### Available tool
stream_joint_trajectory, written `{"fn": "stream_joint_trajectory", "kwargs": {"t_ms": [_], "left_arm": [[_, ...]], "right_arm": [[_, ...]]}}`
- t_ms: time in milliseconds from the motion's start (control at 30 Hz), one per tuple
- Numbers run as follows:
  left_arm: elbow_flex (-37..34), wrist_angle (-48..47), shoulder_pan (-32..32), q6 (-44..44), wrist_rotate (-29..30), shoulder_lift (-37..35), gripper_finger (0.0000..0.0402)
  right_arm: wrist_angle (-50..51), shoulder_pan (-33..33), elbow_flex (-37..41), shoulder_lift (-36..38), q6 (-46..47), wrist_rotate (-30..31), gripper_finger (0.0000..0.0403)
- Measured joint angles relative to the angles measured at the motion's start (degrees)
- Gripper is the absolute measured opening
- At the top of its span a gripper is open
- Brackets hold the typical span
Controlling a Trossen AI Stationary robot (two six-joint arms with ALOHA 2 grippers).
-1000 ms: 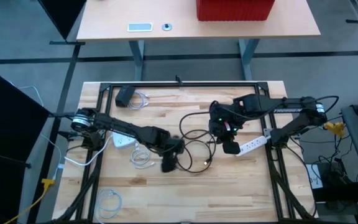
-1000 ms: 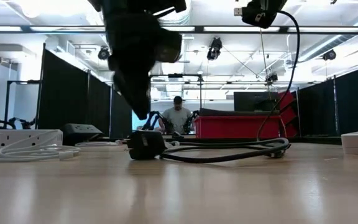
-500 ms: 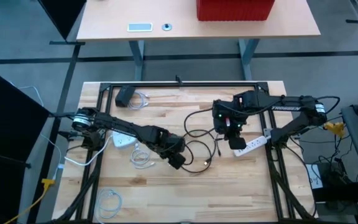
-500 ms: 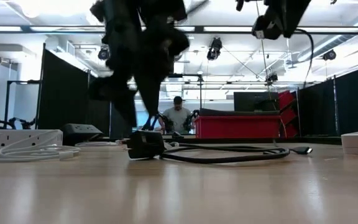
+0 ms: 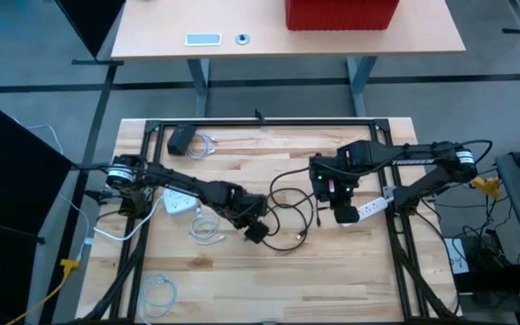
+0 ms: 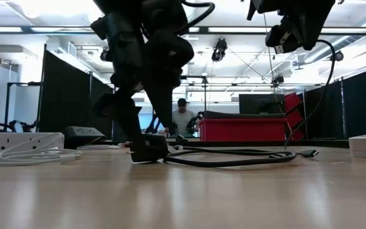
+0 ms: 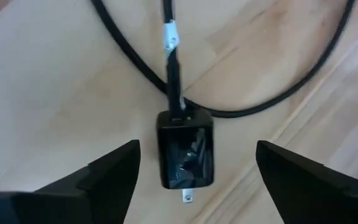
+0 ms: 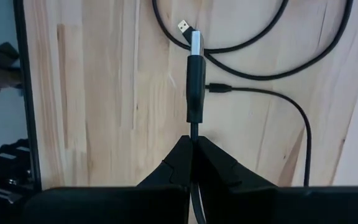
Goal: Insert USB
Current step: Insert the black charger cable into the black charger adapter
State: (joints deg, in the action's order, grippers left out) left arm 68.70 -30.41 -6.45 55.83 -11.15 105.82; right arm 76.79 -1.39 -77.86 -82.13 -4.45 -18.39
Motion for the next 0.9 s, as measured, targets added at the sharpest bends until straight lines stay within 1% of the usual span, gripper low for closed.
{"fn": "stream_joint_trajectory", "kwargs": {"t_ms": [133,233,267,367,533,667,700,800,833,900], "left_arm": [[-1.2,-0.2,-0.7,-2.0,0.0,0.2,0.0308],[-1.9,1.9,-2.0,-2.8,0.7,0.6,0.0308],[-2.1,2.2,-2.6,-2.9,1.6,0.8,0.0308],[-2.7,1.9,-4.3,-2.8,7.2,0.9,0.0308],[-3.1,2.8,-6.0,-2.4,13.2,0.9,0.0308],[-3.3,4.2,-6.9,-1.2,13.9,0.9,0.0308],[-3.3,4.2,-7.4,-0.8,14.8,0.9,0.0308],[-3.3,4.3,-9.6,0.5,18.7,0.9,0.0308],[-3.4,4.4,-10.8,0.6,20.8,0.9,0.0308],[-3.6,4.2,-13.9,1.5,27.9,0.9,0.0308]], "right_arm": [[-1.3,0.0,0.1,0.0,1.2,0.0,0.0000],[-1.7,0.0,0.1,0.0,1.8,0.0,0.0000],[-1.9,0.0,0.1,0.0,2.1,0.0,0.0000],[-2.3,0.0,0.1,0.0,3.0,0.0,0.0000],[-2.3,0.0,0.1,0.0,4.3,0.0,0.0000],[-2.3,0.0,0.1,0.0,5.1,0.0,0.0000],[-2.3,0.0,0.1,0.0,5.3,0.0,0.0000],[-2.3,0.0,0.1,0.0,6.0,0.0,0.0000],[-2.2,0.0,0.1,0.0,6.0,0.0,0.0000],[-2.2,0.0,0.1,0.0,6.2,0.0,0.0000]]}}
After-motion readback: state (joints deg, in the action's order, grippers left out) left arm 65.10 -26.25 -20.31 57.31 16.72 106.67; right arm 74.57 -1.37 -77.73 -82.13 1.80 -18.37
